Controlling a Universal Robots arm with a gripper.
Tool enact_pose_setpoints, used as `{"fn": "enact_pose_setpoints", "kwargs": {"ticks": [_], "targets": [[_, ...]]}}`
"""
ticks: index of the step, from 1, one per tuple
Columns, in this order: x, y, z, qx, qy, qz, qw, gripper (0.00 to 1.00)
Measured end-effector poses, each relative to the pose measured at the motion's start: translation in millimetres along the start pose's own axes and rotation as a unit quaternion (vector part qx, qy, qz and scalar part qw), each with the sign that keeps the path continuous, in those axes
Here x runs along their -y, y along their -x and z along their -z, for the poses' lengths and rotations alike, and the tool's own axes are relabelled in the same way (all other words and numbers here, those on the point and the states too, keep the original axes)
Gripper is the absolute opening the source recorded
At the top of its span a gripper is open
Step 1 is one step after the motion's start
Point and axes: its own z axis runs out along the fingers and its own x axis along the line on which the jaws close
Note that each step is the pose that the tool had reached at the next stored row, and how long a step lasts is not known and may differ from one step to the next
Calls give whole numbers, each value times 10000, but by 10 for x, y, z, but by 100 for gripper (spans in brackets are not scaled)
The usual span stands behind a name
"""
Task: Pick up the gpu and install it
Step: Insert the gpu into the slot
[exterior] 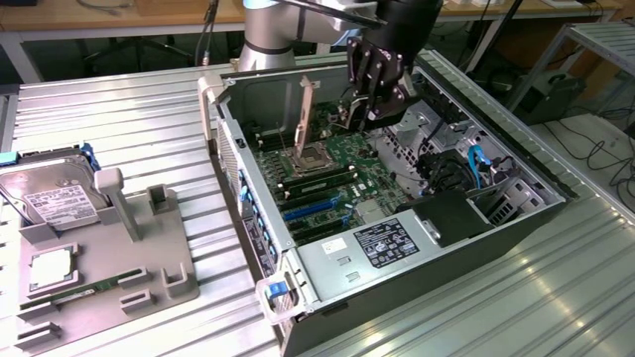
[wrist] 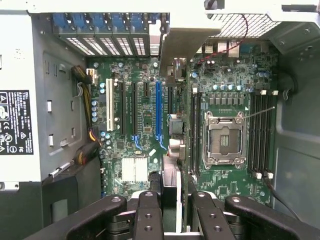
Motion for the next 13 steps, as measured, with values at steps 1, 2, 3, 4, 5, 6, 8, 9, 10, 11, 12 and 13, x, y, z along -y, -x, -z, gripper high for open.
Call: {"fn": "enact_pose_setpoints", "kwargs": {"ticks": [1, 2, 3, 4, 5, 6, 8, 9, 10, 11, 12, 13], "targets": [[0, 0, -13, 0, 0, 0, 10000, 28], [0, -1, -21, 0, 0, 0, 10000, 28], [0, -1, -31, 0, 0, 0, 10000, 28], [0, -1, -43, 0, 0, 0, 10000, 28], [0, -1, -53, 0, 0, 0, 10000, 28], [0, -1, -65, 0, 0, 0, 10000, 28], [0, -1, -92, 0, 0, 0, 10000, 28], [0, -2, -109, 0, 0, 0, 10000, 28], [0, -2, -126, 0, 0, -2, 10000, 28], [-1, -2, -143, 0, 5, -4, 10000, 28], [-1, -2, -158, 0, 15, -5, 10000, 28], [0, -2, -172, 0, 30, -5, 10000, 28]]}}
